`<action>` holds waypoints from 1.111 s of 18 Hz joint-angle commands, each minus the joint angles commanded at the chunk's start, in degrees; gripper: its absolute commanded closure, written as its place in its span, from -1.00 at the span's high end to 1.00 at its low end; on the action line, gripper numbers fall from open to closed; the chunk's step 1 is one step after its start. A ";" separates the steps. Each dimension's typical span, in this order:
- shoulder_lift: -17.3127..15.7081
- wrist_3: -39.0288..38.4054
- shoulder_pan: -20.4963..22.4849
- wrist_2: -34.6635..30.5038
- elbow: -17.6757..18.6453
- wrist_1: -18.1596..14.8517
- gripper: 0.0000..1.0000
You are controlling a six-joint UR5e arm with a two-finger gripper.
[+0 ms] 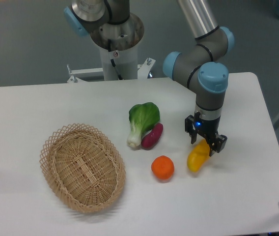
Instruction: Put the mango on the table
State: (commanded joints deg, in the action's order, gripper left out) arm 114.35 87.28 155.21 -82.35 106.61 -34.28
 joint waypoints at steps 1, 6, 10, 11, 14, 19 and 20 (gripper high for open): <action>-0.35 -0.09 0.00 0.00 0.00 0.00 1.00; -3.08 -3.95 0.09 0.09 -0.35 -0.18 1.00; -5.35 -4.04 0.79 -0.09 -2.63 -1.22 1.00; -6.41 -3.61 1.49 0.00 -3.07 -2.71 1.00; -7.82 -2.38 3.16 0.00 -4.74 -8.86 1.00; -10.45 10.25 7.55 0.35 -8.08 -20.19 1.00; -10.81 12.37 8.69 0.44 -8.17 -21.43 1.00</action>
State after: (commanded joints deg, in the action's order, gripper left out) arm 103.54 99.65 163.90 -81.91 98.44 -55.71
